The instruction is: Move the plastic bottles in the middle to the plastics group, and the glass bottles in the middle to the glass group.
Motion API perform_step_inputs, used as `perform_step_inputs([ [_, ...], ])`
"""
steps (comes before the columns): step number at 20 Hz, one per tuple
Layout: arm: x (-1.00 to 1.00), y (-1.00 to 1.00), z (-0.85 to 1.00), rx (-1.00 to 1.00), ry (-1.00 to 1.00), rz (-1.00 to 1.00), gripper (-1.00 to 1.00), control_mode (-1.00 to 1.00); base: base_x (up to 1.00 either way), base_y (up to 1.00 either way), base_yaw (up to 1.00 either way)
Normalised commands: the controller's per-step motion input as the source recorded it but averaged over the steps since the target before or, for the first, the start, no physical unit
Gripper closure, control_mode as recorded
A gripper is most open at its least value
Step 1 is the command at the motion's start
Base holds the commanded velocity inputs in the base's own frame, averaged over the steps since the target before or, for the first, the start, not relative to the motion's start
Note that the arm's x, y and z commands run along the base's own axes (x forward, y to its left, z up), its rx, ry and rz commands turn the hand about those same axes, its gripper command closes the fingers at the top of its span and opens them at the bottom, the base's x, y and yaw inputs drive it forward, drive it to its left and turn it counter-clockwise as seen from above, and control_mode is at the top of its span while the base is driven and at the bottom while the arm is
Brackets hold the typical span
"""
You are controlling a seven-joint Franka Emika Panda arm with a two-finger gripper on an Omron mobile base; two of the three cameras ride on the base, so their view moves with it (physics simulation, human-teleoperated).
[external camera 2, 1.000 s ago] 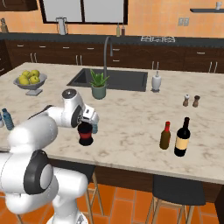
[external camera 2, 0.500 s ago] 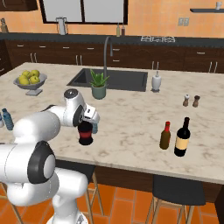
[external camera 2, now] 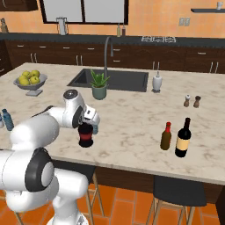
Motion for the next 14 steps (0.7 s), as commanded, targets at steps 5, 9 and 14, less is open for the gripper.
perform_step_inputs([
  [5, -0.60, -0.69, 0.45, 0.00, -0.09, 0.00, 1.00, -1.00, 0.00, 0.00, 0.00],
  [9, -0.24, -1.00, 0.36, 0.00, -0.20, 0.00, 1.00, -1.00, 0.00, 0.00, 0.00],
  [14, -0.08, -1.00, 0.10, 0.02, -0.22, 0.00, 1.00, -1.00, 0.00, 0.00, 0.00],
])
